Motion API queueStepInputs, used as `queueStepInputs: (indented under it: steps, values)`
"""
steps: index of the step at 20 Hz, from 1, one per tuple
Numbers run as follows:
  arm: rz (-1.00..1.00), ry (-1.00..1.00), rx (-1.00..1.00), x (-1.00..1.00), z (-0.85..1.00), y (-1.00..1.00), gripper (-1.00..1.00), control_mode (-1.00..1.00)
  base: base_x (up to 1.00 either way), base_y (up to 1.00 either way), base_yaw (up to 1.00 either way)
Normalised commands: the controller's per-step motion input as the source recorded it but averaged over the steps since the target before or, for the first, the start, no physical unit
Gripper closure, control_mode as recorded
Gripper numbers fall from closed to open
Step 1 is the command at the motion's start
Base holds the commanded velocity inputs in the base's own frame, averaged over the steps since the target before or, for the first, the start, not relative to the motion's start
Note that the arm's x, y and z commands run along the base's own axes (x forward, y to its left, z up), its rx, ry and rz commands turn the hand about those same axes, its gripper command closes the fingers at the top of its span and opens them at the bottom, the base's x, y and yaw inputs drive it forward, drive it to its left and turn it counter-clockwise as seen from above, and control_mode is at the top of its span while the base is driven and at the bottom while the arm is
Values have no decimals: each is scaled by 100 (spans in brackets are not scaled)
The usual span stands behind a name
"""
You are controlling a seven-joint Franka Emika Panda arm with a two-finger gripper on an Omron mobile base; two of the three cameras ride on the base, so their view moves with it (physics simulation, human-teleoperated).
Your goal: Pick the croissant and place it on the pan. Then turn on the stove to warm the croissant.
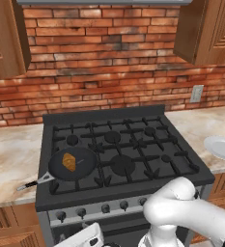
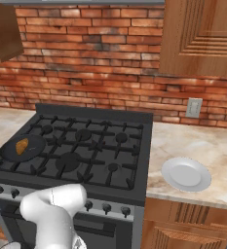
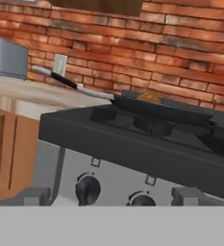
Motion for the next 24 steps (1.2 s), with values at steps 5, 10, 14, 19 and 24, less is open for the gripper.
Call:
queueStepInputs:
  steps: [5, 10, 14, 19, 24]
  values:
    - [0, 0, 8, 82, -71, 8, -100, -100, 0, 0, 0]
    - [0, -1, 6, 50, -42, 6, -100, -100, 0, 0, 0]
    - [0, 0, 0, 0, 0, 5, -100, -100, 0, 0, 0]
    - [0, -1, 6, 0, -37, 42, -100, -100, 0, 0, 0]
    - [0, -8, 11, 0, -67, 57, -100, -100, 0, 0, 0]
